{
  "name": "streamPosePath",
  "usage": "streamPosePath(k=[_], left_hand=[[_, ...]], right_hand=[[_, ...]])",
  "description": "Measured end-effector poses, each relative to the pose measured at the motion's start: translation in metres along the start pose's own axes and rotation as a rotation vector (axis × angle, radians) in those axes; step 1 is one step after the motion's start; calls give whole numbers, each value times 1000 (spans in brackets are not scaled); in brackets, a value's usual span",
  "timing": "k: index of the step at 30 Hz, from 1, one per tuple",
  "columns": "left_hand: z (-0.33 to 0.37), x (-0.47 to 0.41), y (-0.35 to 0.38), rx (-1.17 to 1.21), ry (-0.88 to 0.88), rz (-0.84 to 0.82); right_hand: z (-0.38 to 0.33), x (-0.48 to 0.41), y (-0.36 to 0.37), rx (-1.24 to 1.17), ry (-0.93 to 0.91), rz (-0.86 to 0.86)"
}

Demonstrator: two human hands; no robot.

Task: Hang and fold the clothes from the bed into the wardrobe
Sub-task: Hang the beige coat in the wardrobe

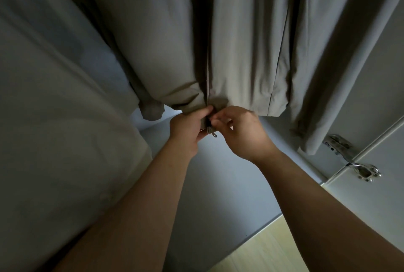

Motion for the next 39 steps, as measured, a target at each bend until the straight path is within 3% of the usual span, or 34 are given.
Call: streamPosePath(k=[6, 11, 19, 24, 31, 39], left_hand=[[-4, -3, 10, 12, 52, 19], [-7, -5, 15, 32, 32, -10], [-6, -7, 15, -17, 49, -59], [-4, -9, 10, -65, 73, -38], [-3, -14, 15, -42, 77, -29], [1, -11, 22, -118, 42, -157]], right_hand=[[-9, 1, -4, 222, -132, -80], [5, 6, -6, 180, -83, -54], [57, 12, 13, -502, 484, -39], [77, 24, 30, -718, 799, -37], [80, 11, 30, -454, 697, -197], [83, 9, 27, -611, 687, -28]])
Point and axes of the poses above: each hand's wrist, its own x-axis away from the middle knuckle, its own y-axis out of the palm, z = x × y, the point moved 9 cm from there along -x, towards the middle knuckle, and after that the axes turned 5 degrees about -z, right-handed, at the moved point
